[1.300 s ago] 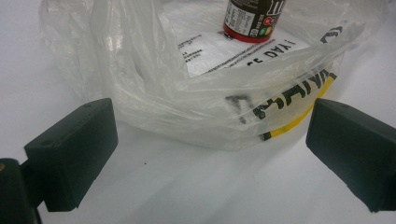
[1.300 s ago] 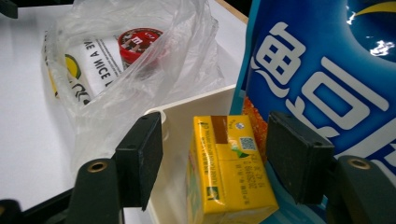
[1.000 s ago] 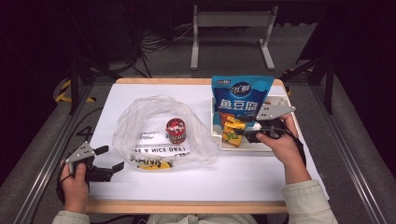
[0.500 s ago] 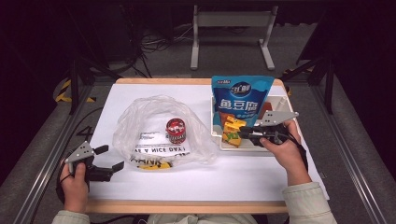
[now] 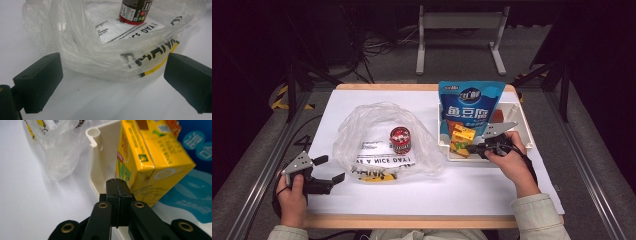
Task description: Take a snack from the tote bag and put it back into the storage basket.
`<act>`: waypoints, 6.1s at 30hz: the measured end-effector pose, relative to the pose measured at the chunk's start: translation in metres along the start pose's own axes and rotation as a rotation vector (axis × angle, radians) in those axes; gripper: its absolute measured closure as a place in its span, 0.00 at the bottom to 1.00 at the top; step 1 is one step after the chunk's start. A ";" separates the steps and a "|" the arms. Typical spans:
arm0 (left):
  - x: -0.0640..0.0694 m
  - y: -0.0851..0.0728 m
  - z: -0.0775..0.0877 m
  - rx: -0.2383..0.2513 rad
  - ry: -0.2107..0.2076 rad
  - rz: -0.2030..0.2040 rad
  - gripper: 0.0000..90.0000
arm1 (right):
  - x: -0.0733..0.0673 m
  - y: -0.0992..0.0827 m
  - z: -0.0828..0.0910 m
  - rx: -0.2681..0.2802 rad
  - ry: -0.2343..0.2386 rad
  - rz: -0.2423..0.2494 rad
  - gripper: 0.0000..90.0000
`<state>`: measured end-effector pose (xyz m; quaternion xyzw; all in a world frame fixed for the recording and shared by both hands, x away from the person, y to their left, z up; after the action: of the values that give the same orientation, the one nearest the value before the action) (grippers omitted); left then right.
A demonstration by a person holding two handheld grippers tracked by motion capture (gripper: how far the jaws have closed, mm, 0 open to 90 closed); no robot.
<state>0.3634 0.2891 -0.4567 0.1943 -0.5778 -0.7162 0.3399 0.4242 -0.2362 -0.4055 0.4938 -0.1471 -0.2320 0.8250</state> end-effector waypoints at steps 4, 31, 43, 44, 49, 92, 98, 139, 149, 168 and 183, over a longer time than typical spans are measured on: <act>0.000 0.000 0.000 0.000 0.000 0.000 0.03 | 0.002 -0.006 -0.006 -0.039 -0.011 -0.004 1.00; -0.001 0.000 0.000 0.002 -0.001 0.006 0.03 | -0.001 -0.002 -0.005 -0.034 -0.012 -0.018 0.94; 0.000 0.002 -0.001 0.004 0.000 0.004 0.03 | -0.045 0.056 -0.018 0.162 -0.003 0.018 0.42; 0.000 0.002 -0.001 0.005 0.000 0.003 0.03 | -0.048 0.060 -0.021 0.171 0.002 0.018 0.41; -0.001 0.002 -0.001 0.011 0.000 0.003 0.03 | -0.058 0.079 -0.034 0.203 0.028 0.017 0.36; -0.002 0.000 0.007 0.015 0.006 0.009 0.03 | -0.063 0.089 -0.192 0.047 -0.006 0.010 0.19; -0.002 0.000 0.007 0.014 0.006 0.009 0.03 | -0.062 0.081 -0.204 0.014 -0.018 0.006 0.18; -0.004 0.003 -0.003 0.016 -0.008 0.004 0.03 | -0.050 0.129 -0.091 0.059 -0.166 0.002 0.29; -0.003 0.005 -0.009 0.009 -0.015 -0.001 0.03 | -0.022 0.118 -0.025 0.068 -0.273 -0.038 0.29; -0.003 0.005 -0.007 0.002 -0.006 -0.005 0.03 | 0.027 0.067 0.042 0.023 -0.418 -0.117 0.29; -0.003 0.003 -0.007 0.000 -0.007 -0.003 0.03 | 0.050 0.018 0.040 0.003 -0.432 -0.167 0.29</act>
<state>0.3710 0.2860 -0.4555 0.1928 -0.5785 -0.7174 0.3369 0.4517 -0.2853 -0.3701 0.4445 -0.2792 -0.3995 0.7516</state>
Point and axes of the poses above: each handheld gripper's, and its own axes: z roughly backward along the jaws, y roughly out of its top, x roughly to its right, the point moved 3 cm from there along -z, roughly forward along the jaws, and after that the axes turned 14 degrees about x, right-handed, at the moved point
